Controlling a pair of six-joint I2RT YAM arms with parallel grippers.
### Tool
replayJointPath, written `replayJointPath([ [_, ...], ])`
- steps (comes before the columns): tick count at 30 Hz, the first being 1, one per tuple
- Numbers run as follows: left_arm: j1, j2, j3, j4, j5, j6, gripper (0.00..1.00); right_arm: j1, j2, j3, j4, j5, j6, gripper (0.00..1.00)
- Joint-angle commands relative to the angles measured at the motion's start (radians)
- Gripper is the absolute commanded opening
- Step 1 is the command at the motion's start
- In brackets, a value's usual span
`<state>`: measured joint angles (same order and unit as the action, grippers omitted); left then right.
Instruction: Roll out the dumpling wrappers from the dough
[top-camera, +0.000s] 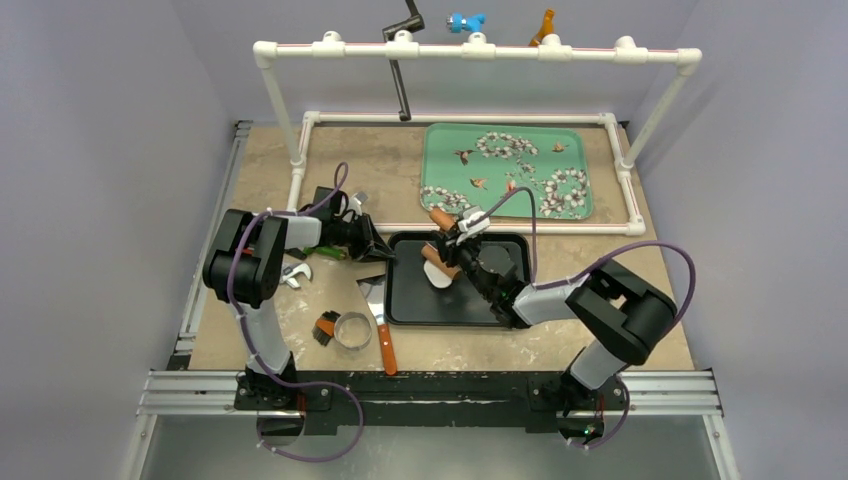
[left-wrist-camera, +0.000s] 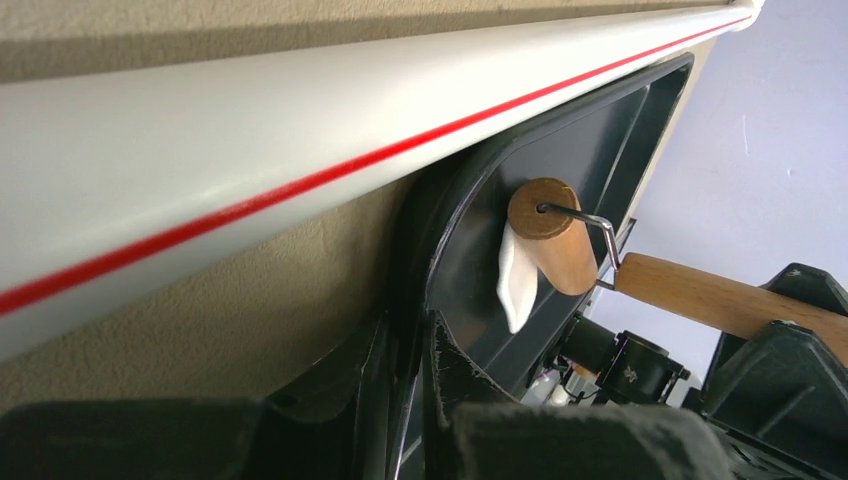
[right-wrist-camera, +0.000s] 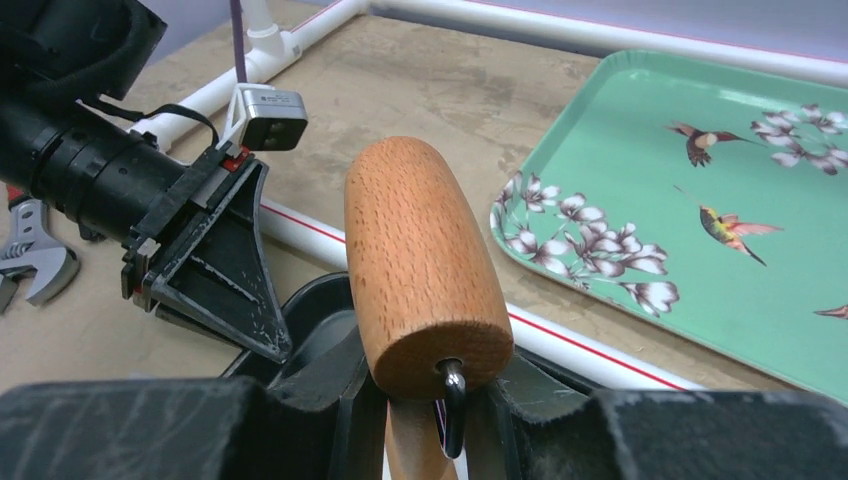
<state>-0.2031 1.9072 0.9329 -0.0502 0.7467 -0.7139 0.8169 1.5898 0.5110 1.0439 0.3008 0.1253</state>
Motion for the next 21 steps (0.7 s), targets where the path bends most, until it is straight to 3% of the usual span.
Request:
replayJointPath([
  [1,0.014,0.071,0.002,-0.032,-0.160,-0.020,0.00,-0.004,0.068,-0.069,0.307,0.036,-0.119,0.00],
  [5,0.014,0.072,0.004,-0.037,-0.160,-0.020,0.00,-0.004,0.171,-0.143,0.448,0.166,-0.120,0.00],
  [11,0.016,0.073,0.008,-0.040,-0.155,-0.020,0.00,-0.004,0.221,-0.246,0.531,0.331,-0.051,0.00],
  [15,0.016,0.076,0.009,-0.042,-0.153,-0.021,0.00,-0.002,0.221,-0.287,0.483,0.427,0.013,0.00],
  [21,0.017,0.076,0.012,-0.046,-0.152,-0.020,0.00,0.020,0.221,-0.230,0.266,0.528,0.093,0.00],
])
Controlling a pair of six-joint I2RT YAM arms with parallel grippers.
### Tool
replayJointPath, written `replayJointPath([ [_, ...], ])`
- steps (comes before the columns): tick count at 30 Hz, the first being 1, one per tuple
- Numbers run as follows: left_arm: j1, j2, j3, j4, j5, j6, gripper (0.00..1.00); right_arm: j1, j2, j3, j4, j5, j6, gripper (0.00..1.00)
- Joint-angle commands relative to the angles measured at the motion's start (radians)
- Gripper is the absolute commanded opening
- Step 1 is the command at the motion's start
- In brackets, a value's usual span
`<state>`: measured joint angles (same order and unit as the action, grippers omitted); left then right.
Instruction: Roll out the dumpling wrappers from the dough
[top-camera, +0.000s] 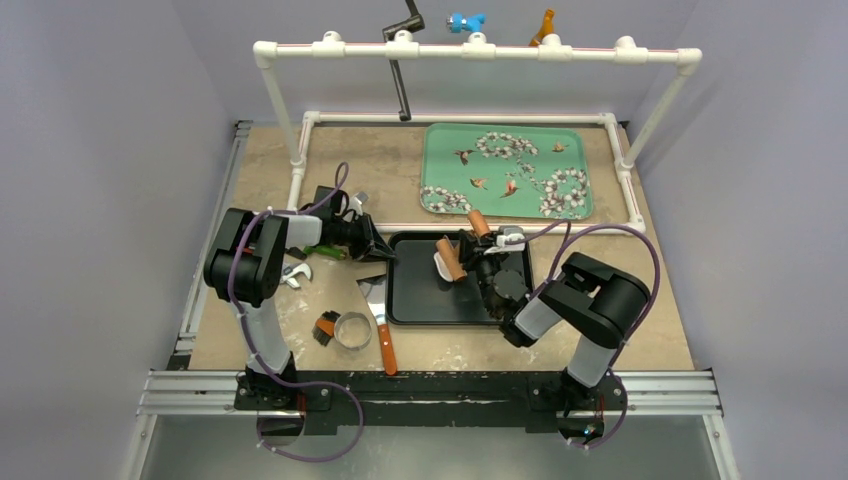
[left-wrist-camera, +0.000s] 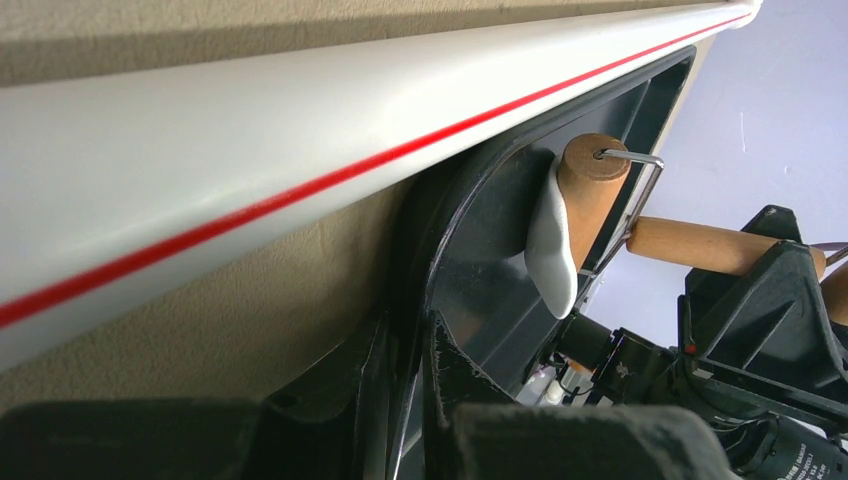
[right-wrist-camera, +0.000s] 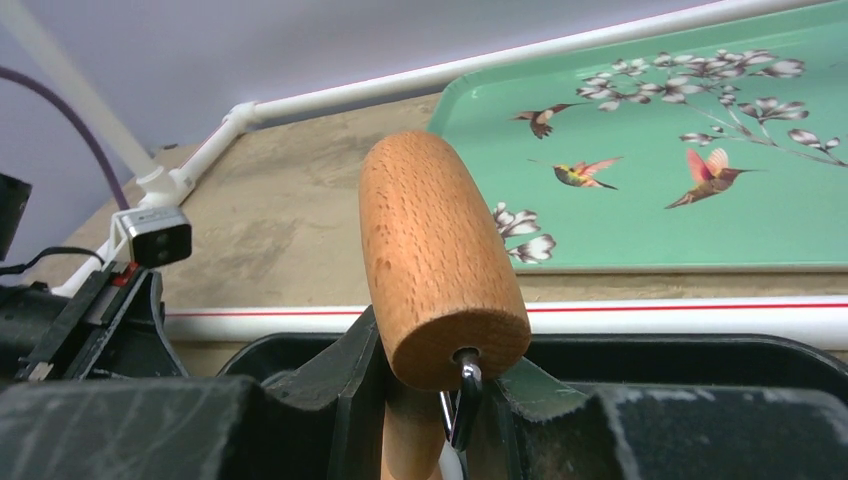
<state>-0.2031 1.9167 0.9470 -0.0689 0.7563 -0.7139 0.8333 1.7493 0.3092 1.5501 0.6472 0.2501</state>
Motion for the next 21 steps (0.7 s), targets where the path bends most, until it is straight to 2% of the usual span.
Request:
replayJointPath([
  [1,0.018,0.066,-0.002,-0.028,-0.161,-0.019,0.00,0.013,0.069,-0.008,-0.276,0.209,-0.025,0.00],
  [7,0.017,0.066,0.000,-0.031,-0.161,-0.019,0.00,0.067,0.099,0.104,-0.531,0.402,0.014,0.00],
  [9,0.016,0.067,0.000,-0.031,-0.161,-0.019,0.00,0.072,0.093,0.124,-0.607,0.391,0.023,0.00],
  [14,0.017,0.068,0.001,-0.033,-0.160,-0.019,0.00,0.126,0.134,0.099,-0.438,0.336,-0.118,0.00],
  [17,0.017,0.067,0.002,-0.034,-0.160,-0.019,0.00,0.138,0.123,0.046,-0.353,0.274,-0.091,0.00],
  [19,0.018,0.067,0.002,-0.034,-0.160,-0.019,0.00,0.145,0.086,0.037,-0.428,0.305,-0.051,0.00],
  [21,0.018,0.068,0.002,-0.035,-0.160,-0.019,0.00,0.154,0.036,0.046,-0.571,0.360,0.003,0.00],
])
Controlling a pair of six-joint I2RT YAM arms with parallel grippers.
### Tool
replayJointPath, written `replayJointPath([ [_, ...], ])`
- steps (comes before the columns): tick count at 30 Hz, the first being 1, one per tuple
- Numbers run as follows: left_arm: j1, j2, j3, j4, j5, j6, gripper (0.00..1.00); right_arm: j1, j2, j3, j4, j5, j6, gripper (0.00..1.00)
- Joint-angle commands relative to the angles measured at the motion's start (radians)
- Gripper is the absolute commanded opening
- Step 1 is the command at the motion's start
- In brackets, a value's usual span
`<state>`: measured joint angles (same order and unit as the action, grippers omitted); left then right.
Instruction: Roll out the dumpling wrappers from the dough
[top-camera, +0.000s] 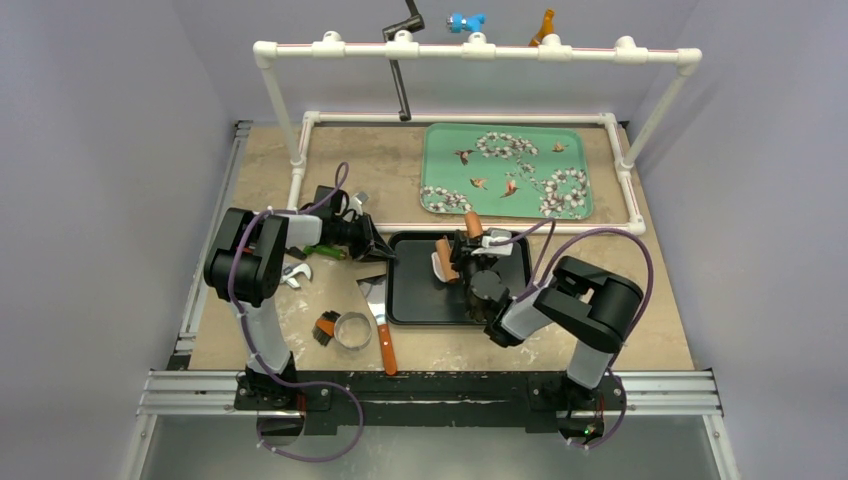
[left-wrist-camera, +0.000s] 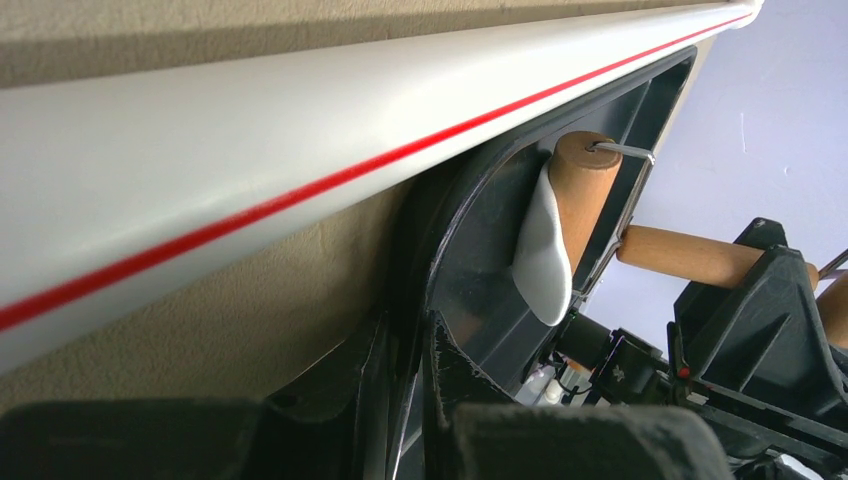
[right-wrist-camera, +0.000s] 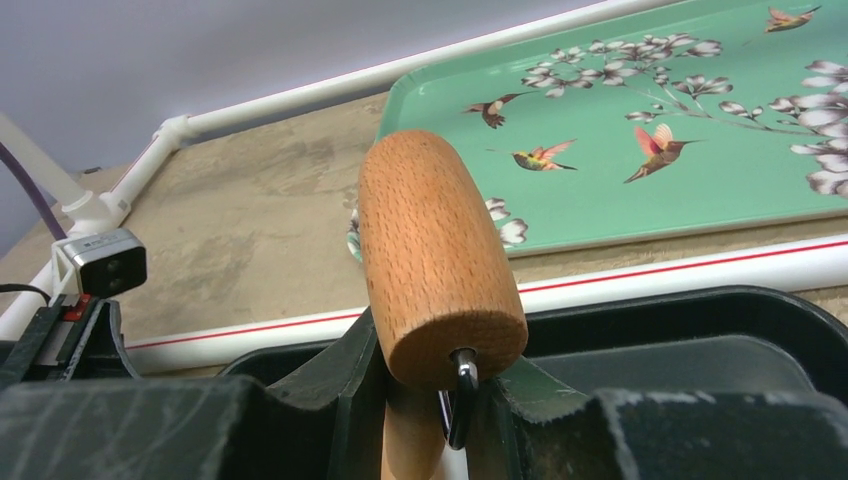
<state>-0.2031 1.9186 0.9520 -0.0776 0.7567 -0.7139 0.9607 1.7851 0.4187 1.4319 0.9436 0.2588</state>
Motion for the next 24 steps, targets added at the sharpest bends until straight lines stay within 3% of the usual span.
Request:
replayJointPath([
  [1,0.018,0.066,-0.003,-0.025,-0.160,-0.019,0.00,0.030,-0.030,-0.056,-0.526,0.074,0.044,0.00],
  [3,0.017,0.066,-0.001,-0.026,-0.160,-0.018,0.00,0.031,-0.066,-0.010,-0.668,0.128,0.112,0.00],
  [5,0.018,0.066,-0.002,-0.027,-0.161,-0.018,0.00,0.040,-0.076,0.008,-0.695,0.147,0.096,0.00],
  [12,0.018,0.069,0.000,-0.025,-0.158,-0.018,0.00,0.168,0.049,0.006,-0.330,-0.067,-0.235,0.00],
  [16,0.017,0.071,-0.001,-0.027,-0.158,-0.017,0.00,0.202,0.056,-0.030,-0.228,-0.213,-0.254,0.00],
  [24,0.018,0.072,0.003,-0.031,-0.158,-0.016,0.00,0.225,0.021,-0.062,-0.213,-0.386,-0.269,0.00],
])
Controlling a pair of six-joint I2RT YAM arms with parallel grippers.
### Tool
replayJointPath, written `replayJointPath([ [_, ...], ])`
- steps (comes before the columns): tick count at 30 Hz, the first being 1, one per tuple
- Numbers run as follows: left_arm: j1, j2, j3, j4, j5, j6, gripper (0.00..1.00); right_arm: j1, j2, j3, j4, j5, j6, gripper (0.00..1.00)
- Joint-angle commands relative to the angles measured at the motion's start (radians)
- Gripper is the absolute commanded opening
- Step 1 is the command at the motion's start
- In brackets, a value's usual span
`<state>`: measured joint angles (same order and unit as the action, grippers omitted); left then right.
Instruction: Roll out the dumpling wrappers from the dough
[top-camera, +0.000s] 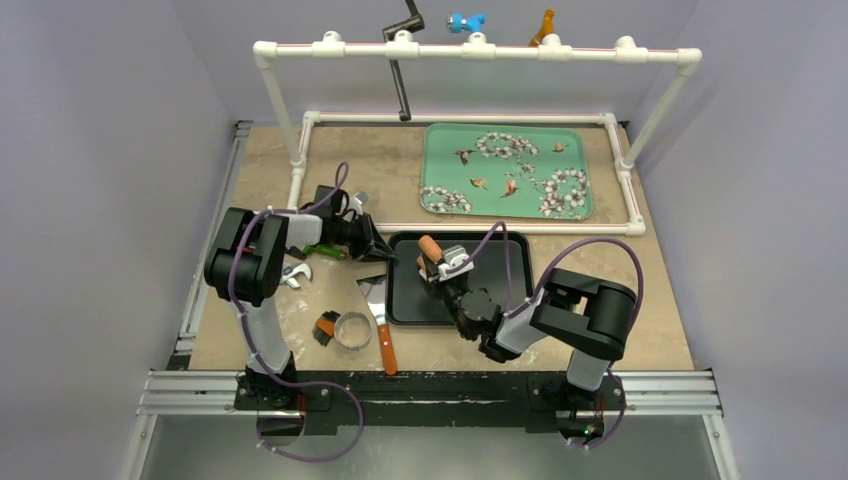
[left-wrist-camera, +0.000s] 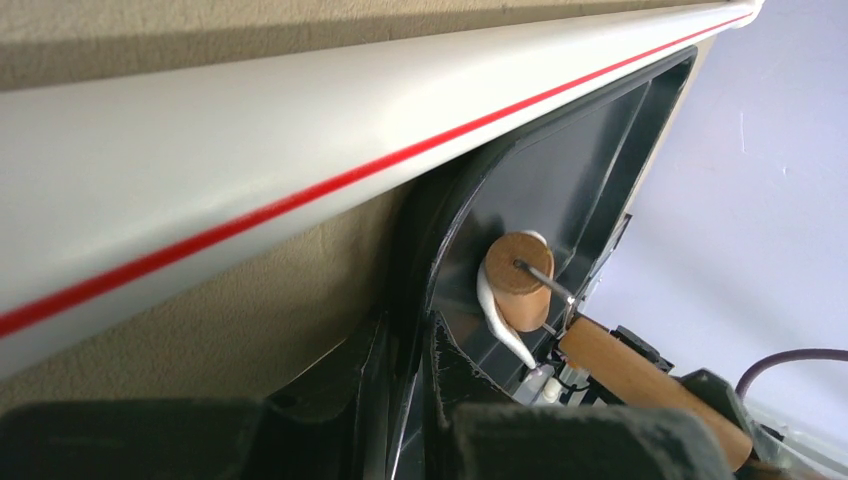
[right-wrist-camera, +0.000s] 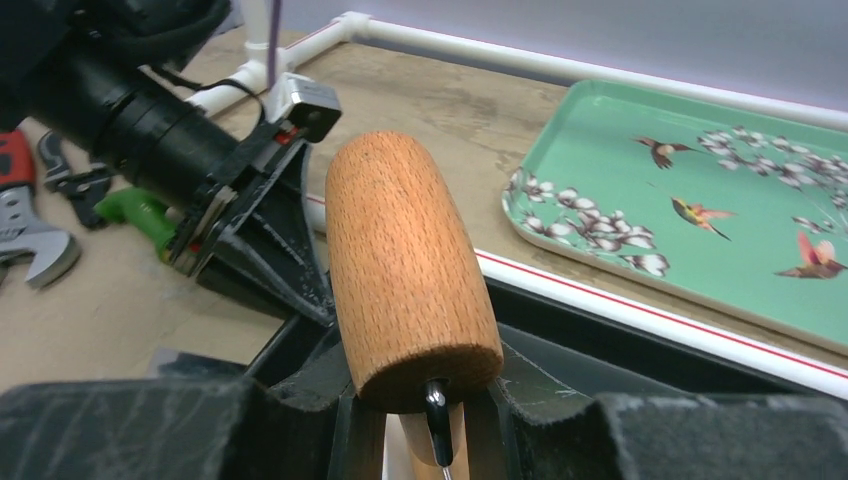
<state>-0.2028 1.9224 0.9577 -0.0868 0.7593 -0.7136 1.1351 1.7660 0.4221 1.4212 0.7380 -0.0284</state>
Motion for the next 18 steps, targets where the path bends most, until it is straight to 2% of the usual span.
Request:
replayJointPath([
  [1,0.017,0.068,-0.004,-0.022,-0.161,-0.017,0.00,0.063,0.023,-0.064,-0.208,-0.195,-0.007,0.00],
  [8,0.016,0.070,-0.004,-0.021,-0.161,-0.017,0.00,0.108,-0.094,-0.067,-0.262,-0.382,-0.075,0.00],
  [12,0.016,0.072,-0.004,-0.022,-0.160,-0.015,0.00,0.106,-0.135,-0.087,-0.234,-0.415,-0.075,0.00],
  [15,0.016,0.072,-0.002,-0.023,-0.160,-0.016,0.00,0.105,-0.160,-0.070,-0.300,-0.419,-0.099,0.00],
  [18,0.016,0.074,0.000,-0.024,-0.158,-0.012,0.00,0.084,-0.183,-0.079,-0.288,-0.431,-0.104,0.00],
])
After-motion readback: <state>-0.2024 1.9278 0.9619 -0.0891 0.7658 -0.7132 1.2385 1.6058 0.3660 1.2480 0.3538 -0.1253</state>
